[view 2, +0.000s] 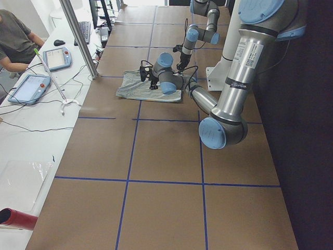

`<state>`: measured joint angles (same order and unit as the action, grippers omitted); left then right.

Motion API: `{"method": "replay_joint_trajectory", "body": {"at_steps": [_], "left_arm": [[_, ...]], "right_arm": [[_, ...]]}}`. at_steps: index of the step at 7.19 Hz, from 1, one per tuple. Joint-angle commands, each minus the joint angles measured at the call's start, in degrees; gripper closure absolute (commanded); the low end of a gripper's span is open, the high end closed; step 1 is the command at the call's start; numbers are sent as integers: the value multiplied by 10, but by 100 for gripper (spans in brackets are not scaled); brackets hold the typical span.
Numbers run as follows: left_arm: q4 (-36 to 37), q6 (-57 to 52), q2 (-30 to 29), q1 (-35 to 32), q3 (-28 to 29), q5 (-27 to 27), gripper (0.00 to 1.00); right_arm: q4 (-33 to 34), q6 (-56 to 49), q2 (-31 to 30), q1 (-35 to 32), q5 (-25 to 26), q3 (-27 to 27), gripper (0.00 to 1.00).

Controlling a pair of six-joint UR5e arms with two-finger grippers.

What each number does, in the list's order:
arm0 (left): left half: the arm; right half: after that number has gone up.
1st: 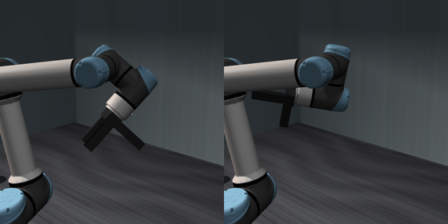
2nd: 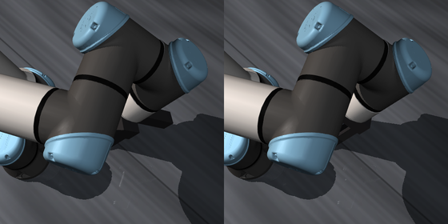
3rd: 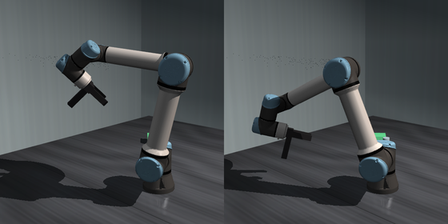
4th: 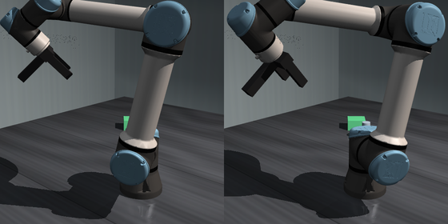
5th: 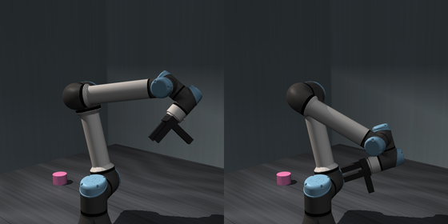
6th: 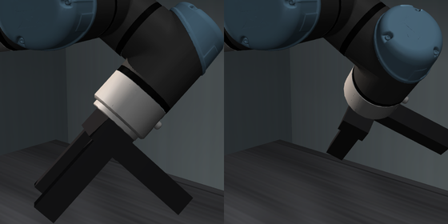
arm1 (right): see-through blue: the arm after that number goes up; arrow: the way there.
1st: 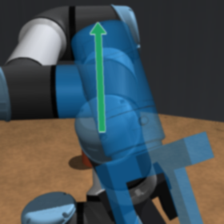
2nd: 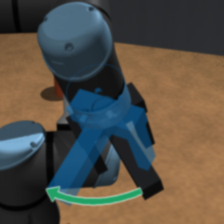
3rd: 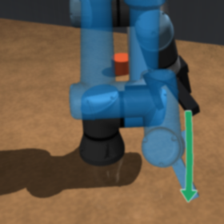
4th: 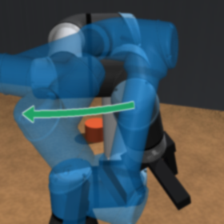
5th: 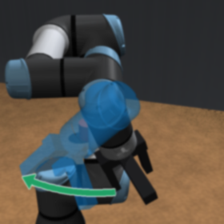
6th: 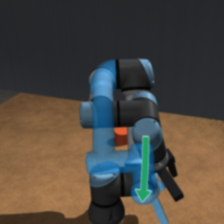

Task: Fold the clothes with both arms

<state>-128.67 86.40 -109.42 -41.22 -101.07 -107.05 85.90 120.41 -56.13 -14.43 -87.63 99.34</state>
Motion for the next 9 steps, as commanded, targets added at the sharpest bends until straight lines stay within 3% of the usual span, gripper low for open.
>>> {"method": "replay_joint_trajectory", "body": {"at_steps": [1,7,9], "left_arm": [[0,1,0,0,0,0,39],[-1,2,4,0,-2,0,39],[-1,2,15,0,-12,0,39]], "right_arm": [[0,-1,0,2,0,-2,51],[0,-1,3,11,-3,-8,57],[1,-2,3,11,-4,-10,69]]}}
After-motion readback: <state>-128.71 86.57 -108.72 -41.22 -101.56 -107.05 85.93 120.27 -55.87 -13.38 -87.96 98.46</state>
